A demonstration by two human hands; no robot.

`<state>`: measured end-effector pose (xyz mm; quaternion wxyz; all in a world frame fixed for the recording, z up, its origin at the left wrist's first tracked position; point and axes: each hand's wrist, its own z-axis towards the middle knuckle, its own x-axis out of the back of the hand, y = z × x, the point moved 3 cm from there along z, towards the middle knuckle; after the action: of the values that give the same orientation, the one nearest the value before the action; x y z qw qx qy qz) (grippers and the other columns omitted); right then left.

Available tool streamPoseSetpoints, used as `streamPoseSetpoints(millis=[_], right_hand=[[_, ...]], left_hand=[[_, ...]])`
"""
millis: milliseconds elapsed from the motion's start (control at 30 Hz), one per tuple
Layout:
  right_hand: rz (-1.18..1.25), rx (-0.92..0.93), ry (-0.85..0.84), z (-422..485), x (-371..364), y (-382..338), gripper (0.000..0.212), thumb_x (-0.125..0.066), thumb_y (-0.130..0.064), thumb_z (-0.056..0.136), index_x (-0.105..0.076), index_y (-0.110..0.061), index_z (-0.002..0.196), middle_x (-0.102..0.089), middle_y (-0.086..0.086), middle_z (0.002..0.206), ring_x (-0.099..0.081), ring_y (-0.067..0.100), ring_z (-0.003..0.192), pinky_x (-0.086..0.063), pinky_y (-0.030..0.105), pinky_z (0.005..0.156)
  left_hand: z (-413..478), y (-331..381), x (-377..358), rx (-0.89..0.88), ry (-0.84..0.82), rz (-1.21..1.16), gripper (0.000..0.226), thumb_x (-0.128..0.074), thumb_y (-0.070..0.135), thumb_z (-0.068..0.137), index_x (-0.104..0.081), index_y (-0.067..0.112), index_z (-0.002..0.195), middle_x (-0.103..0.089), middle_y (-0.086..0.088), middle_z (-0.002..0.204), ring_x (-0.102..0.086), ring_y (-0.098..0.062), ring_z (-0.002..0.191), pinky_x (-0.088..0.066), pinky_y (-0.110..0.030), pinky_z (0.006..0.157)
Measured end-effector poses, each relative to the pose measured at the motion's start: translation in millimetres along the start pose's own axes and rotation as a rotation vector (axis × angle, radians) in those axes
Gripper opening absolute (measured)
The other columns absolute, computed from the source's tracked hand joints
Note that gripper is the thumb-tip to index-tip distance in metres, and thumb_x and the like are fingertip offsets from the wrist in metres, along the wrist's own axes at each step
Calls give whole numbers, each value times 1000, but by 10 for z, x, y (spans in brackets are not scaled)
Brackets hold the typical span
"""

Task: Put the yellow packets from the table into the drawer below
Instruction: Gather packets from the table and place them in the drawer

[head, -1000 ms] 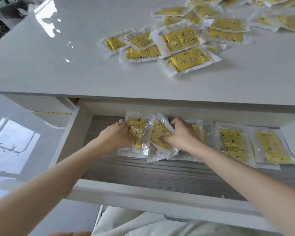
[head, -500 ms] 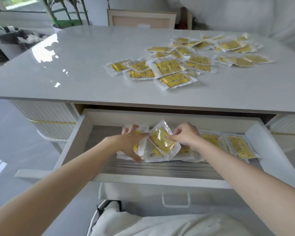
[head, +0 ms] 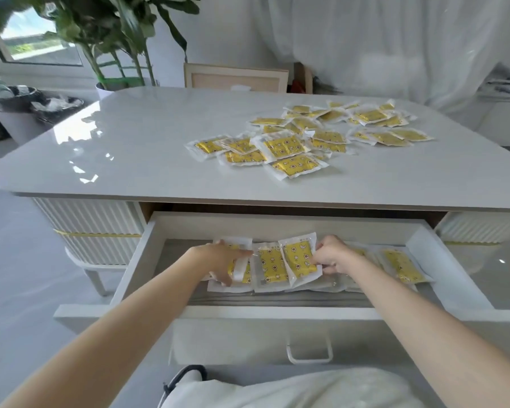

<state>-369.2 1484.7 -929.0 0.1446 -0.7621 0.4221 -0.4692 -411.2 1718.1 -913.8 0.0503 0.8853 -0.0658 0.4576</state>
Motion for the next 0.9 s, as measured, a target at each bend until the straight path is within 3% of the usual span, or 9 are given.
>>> streamPoseSetpoints(millis=[133,300,533,633,733,767,900], right_hand=[[89,-12,-69,-48,-49,-97,46,-68,4,83,-48,0,124,-60,17,123,-63,28,108,-56,39,88],[164,29,-156,-219,-223,-247,42,-63,7,86,-44,-2,123,-60,17,122,-63,27,109,-56,34,81],[245,49,-249,-260,-548,-488,54,-65,7,84,-41,0,131,-58,19,126,-62,29,111,-54,44,92],[299,53,-310,-339,-691,-613,55,-63,9,84,-39,0,133,-55,20,129,-61,31,114,-57,38,84],[340,51,-385,-468,-827,-741,49,-59,10,87,-38,1,130,-56,22,128,-62,31,112,-57,28,56],[351,50,-409,-488,-883,-775,47,-58,10,88,-38,1,129,-57,22,126,-63,32,111,-57,29,55],[326,61,-463,-516,-1178,-938,43,-57,12,88,-43,5,128,-62,24,121,-65,33,108,-56,37,76]], left_hand=[[-84,-32,40,8,17,-5,70,-58,30,90,-20,45,147,-33,0,151,-48,-23,124,-44,-33,102],[-201,-161,43,83,-29,110,69,-51,33,96,-11,34,152,-22,4,157,-30,-24,141,-34,-34,109],[-301,-275,27,187,-148,124,84,-59,24,92,-2,35,152,-17,-3,159,-28,-29,141,-39,-34,102],[-237,-402,0,202,-91,64,77,-60,11,89,-17,29,151,-37,-6,149,-44,-28,130,-44,-31,92],[-241,-563,16,229,-6,10,60,-53,5,89,-37,23,143,-50,-4,136,-52,-25,121,-46,-30,88],[-240,-621,27,240,34,-11,56,-51,3,88,-43,22,139,-54,-3,132,-55,-25,117,-48,-30,85],[-332,-810,80,269,187,-103,55,-44,-6,84,-49,14,134,-55,-6,131,-56,-25,116,-49,-29,81]])
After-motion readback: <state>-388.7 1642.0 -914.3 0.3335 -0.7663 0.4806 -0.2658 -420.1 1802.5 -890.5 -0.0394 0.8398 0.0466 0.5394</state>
